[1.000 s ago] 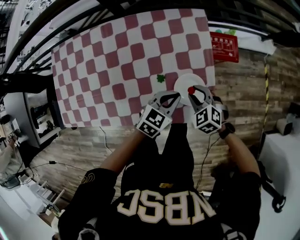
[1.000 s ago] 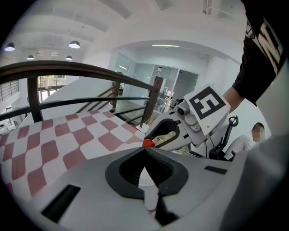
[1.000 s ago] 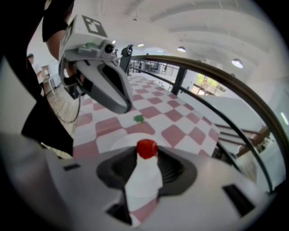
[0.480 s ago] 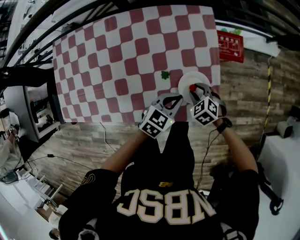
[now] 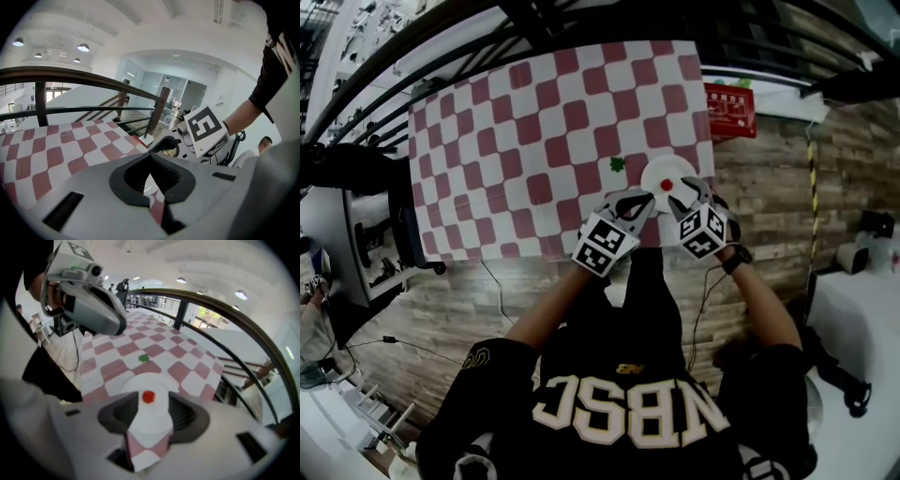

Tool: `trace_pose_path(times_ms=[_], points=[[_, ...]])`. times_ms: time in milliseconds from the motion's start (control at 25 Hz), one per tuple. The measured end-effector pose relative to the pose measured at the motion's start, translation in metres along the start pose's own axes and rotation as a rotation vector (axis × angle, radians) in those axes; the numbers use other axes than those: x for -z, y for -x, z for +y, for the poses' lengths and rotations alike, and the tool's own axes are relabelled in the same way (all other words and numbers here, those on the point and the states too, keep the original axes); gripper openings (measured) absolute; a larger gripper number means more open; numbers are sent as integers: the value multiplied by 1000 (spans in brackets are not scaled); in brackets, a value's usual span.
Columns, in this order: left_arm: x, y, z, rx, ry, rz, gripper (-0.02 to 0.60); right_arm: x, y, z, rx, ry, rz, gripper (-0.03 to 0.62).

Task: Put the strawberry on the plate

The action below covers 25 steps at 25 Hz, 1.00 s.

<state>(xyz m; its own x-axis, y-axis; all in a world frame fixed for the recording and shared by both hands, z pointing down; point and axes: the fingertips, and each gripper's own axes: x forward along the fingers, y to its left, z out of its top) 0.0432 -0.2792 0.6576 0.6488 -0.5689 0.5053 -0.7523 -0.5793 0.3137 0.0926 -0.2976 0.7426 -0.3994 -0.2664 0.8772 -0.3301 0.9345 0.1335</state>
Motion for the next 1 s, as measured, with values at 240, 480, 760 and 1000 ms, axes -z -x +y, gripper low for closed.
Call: trace_pose_path(times_ms=[240, 480, 760, 1000], points=[[-61, 23, -11, 2, 25, -122, 12, -51, 78, -23, 133, -309, -214, 168], [-116, 45, -26, 23, -59, -212, 12, -80, 153, -48, 305, -605, -456, 31], [-182, 78, -46, 8, -126, -373, 12, -112, 253, -67, 510, -674, -718, 18], [-224, 97, -59, -14, -174, -496, 12, -109, 287, -85, 590, -717, -780, 18]])
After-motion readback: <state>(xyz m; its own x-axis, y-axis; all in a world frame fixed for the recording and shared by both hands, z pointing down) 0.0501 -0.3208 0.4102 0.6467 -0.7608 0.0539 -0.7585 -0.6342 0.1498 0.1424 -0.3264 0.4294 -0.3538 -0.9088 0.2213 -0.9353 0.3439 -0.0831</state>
